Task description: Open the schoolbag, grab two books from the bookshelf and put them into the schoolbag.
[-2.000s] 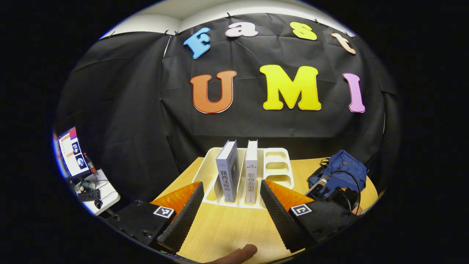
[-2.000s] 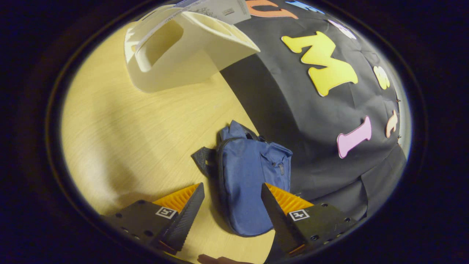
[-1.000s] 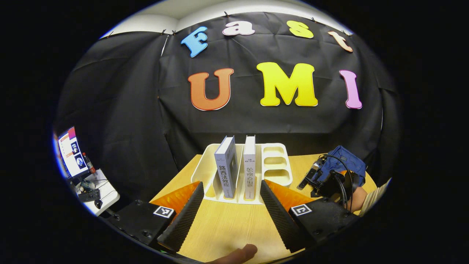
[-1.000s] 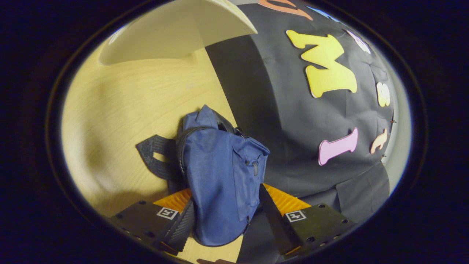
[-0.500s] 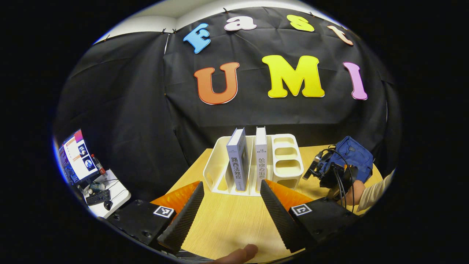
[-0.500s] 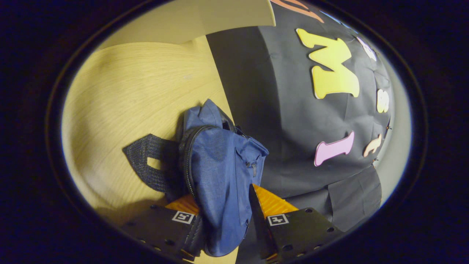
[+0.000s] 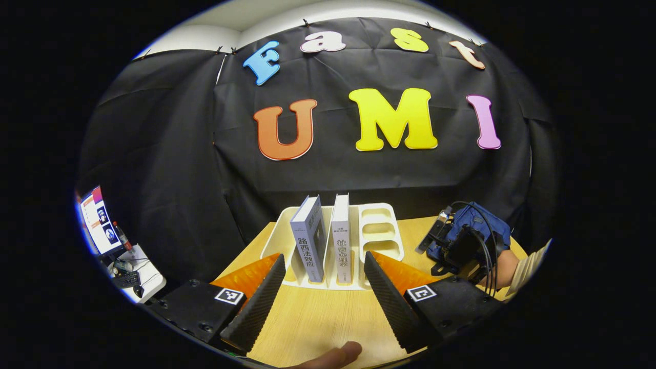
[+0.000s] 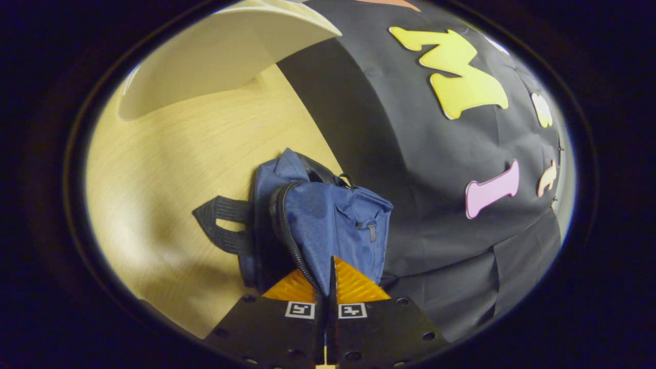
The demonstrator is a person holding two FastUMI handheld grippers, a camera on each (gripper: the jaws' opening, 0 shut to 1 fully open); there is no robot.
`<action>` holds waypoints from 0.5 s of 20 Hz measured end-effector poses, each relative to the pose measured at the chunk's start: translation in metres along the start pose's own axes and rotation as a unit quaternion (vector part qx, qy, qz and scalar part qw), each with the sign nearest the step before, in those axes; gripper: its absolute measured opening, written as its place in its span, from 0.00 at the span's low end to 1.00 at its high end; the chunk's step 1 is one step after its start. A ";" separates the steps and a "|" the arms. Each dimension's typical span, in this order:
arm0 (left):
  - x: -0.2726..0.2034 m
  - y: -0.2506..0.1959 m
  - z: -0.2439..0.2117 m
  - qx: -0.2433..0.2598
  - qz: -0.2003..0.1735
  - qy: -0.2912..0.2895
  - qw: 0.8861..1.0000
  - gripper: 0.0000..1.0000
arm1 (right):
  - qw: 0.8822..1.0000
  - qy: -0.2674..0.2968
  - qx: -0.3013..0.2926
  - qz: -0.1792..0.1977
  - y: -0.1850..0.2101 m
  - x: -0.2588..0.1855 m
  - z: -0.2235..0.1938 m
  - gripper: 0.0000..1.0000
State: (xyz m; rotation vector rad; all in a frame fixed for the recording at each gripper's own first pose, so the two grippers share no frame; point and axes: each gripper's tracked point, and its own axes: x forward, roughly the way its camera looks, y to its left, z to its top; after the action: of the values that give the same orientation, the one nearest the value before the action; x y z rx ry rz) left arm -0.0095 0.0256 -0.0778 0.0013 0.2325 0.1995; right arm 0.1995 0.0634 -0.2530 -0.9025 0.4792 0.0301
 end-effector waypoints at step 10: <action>0.005 0.025 0.001 -0.015 0.035 0.006 0.999 0.99 | 0.985 0.012 0.112 0.133 -0.061 -0.013 0.009 0.01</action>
State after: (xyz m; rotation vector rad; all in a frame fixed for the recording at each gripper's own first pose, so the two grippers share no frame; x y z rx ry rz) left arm -0.0091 0.0510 -0.0772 -0.0212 0.2414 0.2735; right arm 0.2050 0.0346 -0.1976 -0.6144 0.6111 0.2057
